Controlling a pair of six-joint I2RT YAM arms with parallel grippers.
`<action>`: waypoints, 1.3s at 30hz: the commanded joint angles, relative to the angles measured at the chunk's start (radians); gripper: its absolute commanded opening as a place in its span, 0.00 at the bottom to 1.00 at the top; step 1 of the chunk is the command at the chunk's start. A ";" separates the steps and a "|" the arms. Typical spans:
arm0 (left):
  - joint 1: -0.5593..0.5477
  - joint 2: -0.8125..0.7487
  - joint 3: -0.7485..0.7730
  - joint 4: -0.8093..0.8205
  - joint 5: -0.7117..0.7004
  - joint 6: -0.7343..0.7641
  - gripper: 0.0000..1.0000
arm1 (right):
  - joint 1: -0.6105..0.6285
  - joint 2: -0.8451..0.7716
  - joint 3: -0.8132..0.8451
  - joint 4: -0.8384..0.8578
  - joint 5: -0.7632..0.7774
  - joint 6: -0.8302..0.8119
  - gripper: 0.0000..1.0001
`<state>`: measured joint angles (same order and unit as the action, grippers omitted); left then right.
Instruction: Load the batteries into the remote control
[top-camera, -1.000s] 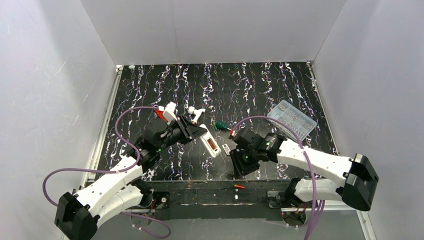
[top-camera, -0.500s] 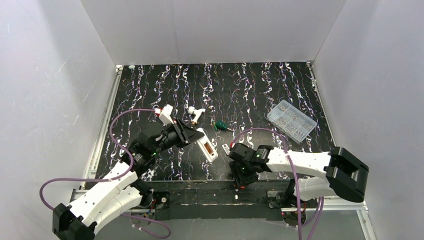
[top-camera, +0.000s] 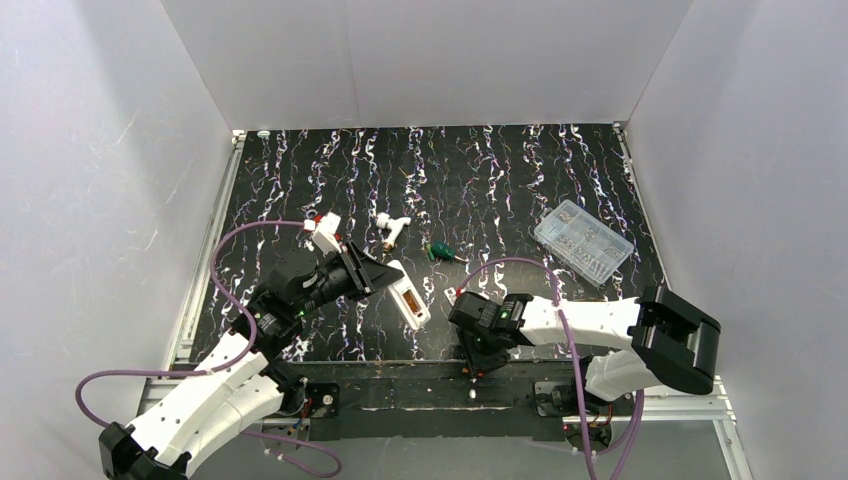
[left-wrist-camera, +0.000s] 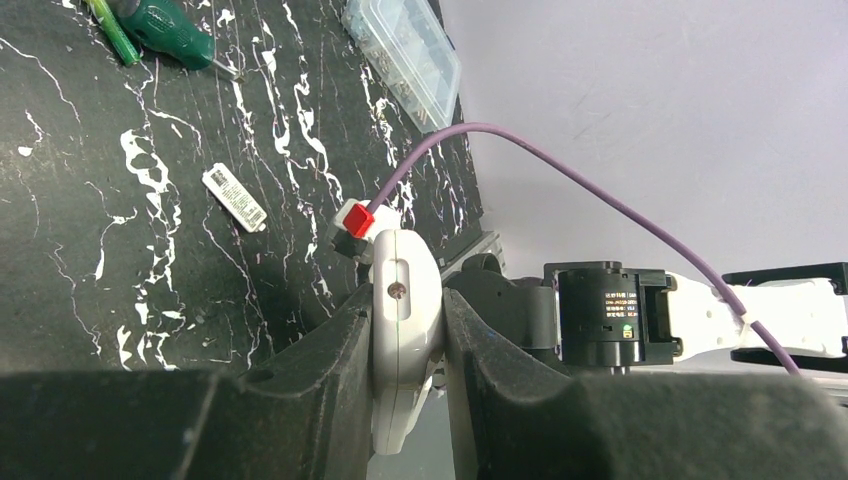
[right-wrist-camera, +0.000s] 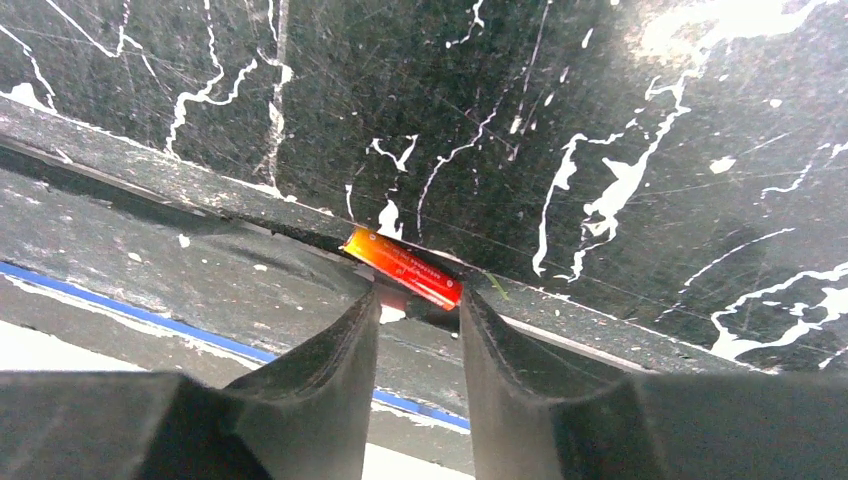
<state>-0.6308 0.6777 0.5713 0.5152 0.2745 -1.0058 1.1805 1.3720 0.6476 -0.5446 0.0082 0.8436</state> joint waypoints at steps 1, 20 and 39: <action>0.000 -0.029 0.030 0.015 0.017 0.015 0.00 | 0.009 0.048 0.010 0.020 0.115 0.031 0.40; 0.001 -0.051 -0.011 0.046 0.000 -0.004 0.00 | 0.049 0.030 0.014 0.007 0.202 -0.019 0.26; 0.001 -0.036 -0.034 0.085 0.002 -0.023 0.00 | 0.073 -0.245 0.048 -0.060 0.236 -0.080 0.12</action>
<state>-0.6308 0.6449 0.5465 0.5270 0.2695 -1.0225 1.2461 1.1591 0.6582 -0.5728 0.2066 0.7753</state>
